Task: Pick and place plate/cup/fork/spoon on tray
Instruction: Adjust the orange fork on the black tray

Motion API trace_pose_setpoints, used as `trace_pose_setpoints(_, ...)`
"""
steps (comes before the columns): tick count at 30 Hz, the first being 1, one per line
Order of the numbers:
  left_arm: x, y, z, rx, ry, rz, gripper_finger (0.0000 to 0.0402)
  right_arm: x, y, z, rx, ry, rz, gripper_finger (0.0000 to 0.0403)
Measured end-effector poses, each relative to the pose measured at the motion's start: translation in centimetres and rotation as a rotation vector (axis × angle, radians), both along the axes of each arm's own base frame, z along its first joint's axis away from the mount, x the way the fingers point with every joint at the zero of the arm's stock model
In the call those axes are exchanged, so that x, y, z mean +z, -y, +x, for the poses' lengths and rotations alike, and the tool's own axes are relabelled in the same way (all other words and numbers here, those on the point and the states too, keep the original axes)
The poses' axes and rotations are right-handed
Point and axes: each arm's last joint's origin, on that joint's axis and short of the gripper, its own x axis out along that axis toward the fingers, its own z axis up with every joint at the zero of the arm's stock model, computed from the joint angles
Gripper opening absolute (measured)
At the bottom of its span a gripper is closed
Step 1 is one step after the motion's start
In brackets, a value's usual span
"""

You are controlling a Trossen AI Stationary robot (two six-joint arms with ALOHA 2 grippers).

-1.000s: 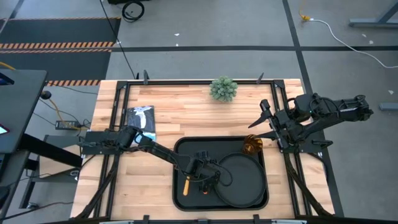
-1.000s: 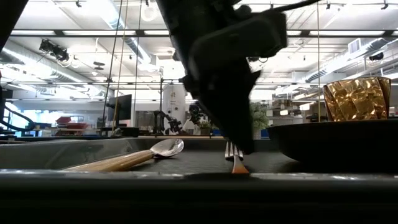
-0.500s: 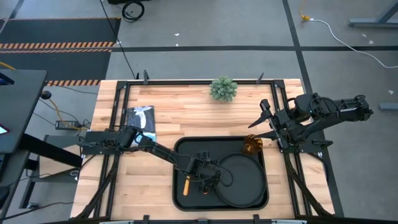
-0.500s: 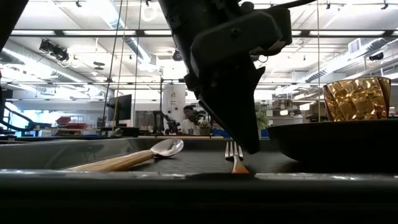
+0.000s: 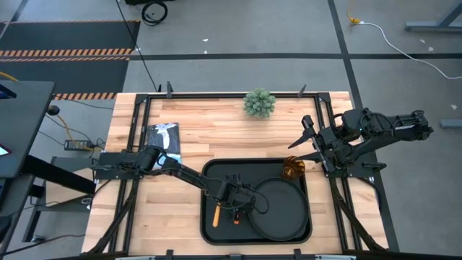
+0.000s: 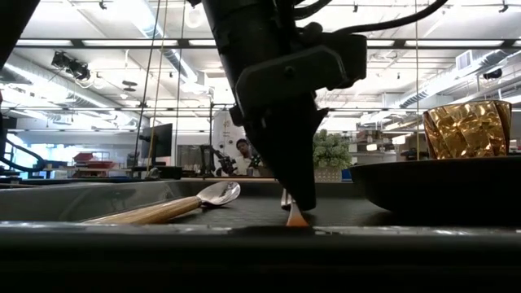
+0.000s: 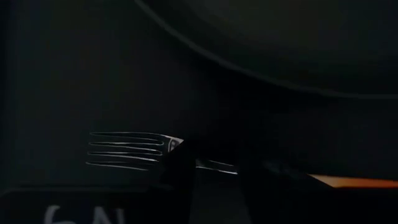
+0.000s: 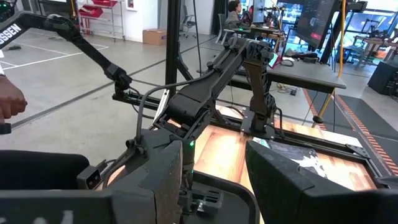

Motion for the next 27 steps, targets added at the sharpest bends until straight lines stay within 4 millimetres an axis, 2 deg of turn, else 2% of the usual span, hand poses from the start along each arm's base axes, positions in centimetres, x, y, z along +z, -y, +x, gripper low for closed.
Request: trace_pose_setpoints(27, -0.08, -0.05, -0.75, 0.045, -0.072, -0.010, 0.0120, 0.00, 0.00, 0.00, 0.000, 0.000, 0.000, 0.0183)
